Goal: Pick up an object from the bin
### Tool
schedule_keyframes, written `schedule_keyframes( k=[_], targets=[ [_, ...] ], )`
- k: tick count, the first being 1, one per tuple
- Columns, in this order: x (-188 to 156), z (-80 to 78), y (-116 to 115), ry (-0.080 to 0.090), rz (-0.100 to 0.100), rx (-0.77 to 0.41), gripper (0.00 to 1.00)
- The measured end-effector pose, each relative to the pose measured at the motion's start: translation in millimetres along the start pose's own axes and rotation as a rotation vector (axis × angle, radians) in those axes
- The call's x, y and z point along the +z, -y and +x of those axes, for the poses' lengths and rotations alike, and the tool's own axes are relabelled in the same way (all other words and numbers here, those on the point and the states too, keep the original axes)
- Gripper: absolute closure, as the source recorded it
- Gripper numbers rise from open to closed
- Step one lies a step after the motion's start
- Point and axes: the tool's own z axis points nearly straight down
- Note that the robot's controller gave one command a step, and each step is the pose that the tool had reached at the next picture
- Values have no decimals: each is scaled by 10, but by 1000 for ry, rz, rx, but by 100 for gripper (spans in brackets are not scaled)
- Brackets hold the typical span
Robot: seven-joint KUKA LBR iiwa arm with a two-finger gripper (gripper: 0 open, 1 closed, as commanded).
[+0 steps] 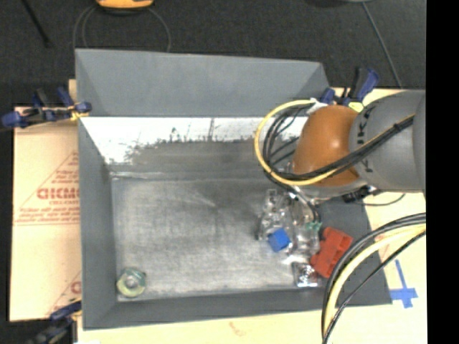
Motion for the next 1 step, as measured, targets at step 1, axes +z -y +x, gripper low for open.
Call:
schedule_keyframes(
  k=[1],
  targets=[
    [23, 18, -1, -5, 0, -1, 0]
  ],
)
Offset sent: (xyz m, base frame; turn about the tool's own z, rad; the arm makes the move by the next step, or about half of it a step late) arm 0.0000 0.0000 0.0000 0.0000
